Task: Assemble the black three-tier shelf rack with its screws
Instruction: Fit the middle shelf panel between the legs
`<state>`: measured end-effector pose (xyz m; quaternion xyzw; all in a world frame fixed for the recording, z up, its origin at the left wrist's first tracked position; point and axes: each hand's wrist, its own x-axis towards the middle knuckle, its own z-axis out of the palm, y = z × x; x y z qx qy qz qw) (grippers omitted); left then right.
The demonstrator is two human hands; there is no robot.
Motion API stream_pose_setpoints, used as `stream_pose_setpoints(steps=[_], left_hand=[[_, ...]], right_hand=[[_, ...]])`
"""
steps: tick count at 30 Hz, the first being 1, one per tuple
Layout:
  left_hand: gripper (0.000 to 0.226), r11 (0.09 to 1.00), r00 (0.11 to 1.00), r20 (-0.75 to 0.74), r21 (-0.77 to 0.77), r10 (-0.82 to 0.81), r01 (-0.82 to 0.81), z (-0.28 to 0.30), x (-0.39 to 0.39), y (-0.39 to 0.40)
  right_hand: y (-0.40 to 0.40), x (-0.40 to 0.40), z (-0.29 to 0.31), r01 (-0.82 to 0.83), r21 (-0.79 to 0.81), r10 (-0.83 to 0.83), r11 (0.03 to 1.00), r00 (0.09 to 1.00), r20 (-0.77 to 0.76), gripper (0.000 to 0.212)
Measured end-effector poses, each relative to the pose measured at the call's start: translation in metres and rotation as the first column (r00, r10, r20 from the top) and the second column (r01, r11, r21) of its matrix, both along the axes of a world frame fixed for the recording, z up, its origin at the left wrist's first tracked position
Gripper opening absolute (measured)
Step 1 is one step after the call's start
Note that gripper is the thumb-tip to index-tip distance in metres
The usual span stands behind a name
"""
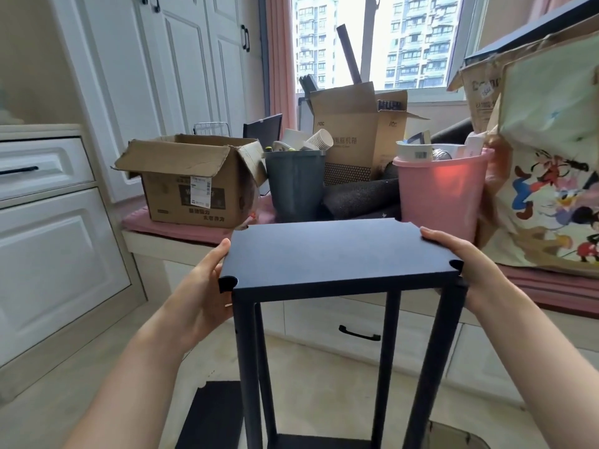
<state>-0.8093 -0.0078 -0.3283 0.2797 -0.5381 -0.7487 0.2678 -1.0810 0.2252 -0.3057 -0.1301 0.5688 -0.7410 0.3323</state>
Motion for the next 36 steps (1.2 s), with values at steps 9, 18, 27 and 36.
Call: stream_pose_setpoints(steps=[9,18,27,36], left_hand=[[0.051,0.997,0.997,-0.082,0.081,-0.010,0.017,-0.006,-0.005,0.007],[0.052,0.983,0.970,-0.242,0.173,-0.013,0.056,-0.007,-0.010,0.013],[0.052,0.979,0.962,-0.266,0.168,-0.064,0.112,-0.012,-0.013,0.014],[0.067,0.976,0.977,-0.119,0.105,-0.178,0.191,-0.005,0.004,0.016]], right_hand=[[0.003,-0.004,0.000,-0.078,0.065,0.073,0.995,0.995,0.071,0.042],[0.003,-0.008,-0.004,-0.067,0.001,0.066,0.998,0.989,0.135,0.036],[-0.004,-0.005,-0.004,-0.078,-0.056,0.088,0.995,0.977,0.193,0.028],[-0.008,-0.008,-0.005,-0.084,-0.164,0.114,0.983,0.976,0.184,0.017]])
